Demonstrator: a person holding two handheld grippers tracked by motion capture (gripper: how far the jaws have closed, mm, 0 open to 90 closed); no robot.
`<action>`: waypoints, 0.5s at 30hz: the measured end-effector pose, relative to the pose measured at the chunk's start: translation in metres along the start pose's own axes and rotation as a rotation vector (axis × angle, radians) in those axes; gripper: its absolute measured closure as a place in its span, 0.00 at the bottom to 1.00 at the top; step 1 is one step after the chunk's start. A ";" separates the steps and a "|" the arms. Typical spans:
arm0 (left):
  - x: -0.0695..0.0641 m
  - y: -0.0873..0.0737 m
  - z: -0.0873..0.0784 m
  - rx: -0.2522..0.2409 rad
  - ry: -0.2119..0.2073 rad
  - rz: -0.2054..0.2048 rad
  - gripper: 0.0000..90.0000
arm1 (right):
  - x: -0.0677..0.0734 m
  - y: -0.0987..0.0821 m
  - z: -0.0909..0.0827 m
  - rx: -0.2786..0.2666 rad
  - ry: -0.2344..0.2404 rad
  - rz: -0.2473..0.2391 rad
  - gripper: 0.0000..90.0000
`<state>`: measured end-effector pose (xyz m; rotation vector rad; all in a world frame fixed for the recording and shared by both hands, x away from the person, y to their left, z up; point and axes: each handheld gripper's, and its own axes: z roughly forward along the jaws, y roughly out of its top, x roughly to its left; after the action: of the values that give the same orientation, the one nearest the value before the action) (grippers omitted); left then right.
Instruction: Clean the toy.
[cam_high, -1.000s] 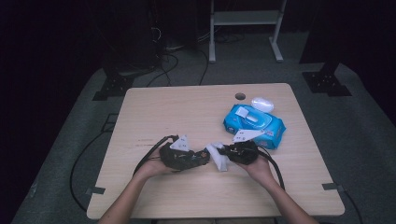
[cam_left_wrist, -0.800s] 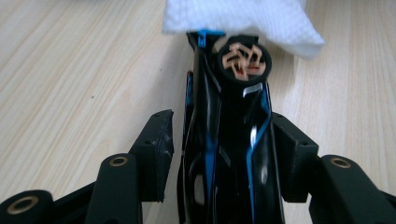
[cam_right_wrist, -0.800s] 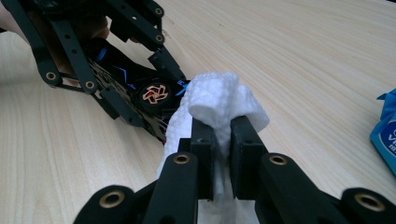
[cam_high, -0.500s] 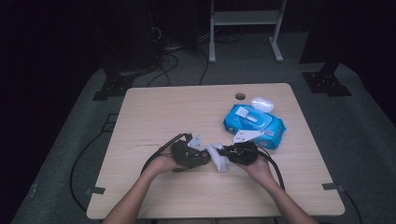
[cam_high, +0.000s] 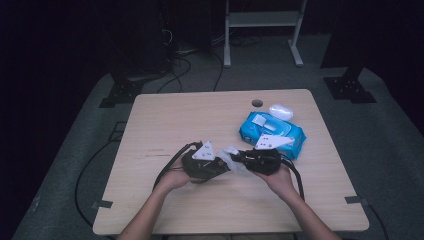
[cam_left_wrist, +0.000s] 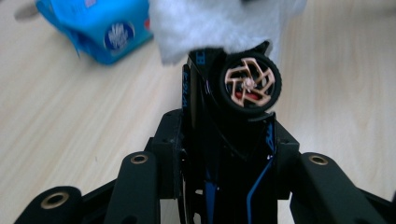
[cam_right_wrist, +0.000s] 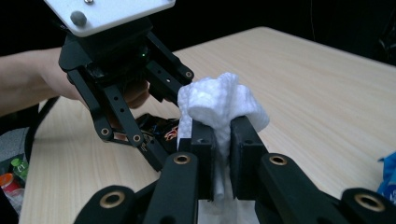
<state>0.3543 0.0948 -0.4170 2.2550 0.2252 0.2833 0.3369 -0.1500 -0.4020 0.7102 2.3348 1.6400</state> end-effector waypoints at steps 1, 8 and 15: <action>-0.001 0.001 -0.002 -0.013 0.002 0.004 0.64 | 0.000 0.001 -0.001 -0.007 -0.005 -0.001 0.90; -0.004 0.001 -0.008 -0.086 -0.009 -0.016 0.64 | -0.011 -0.005 -0.008 -0.010 -0.037 0.023 0.90; -0.005 -0.002 -0.004 -0.082 -0.001 -0.013 0.64 | -0.006 -0.003 -0.006 -0.029 -0.016 0.033 0.90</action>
<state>0.3487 0.0980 -0.4171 2.1715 0.2240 0.2790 0.3392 -0.1590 -0.4028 0.7571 2.2957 1.6717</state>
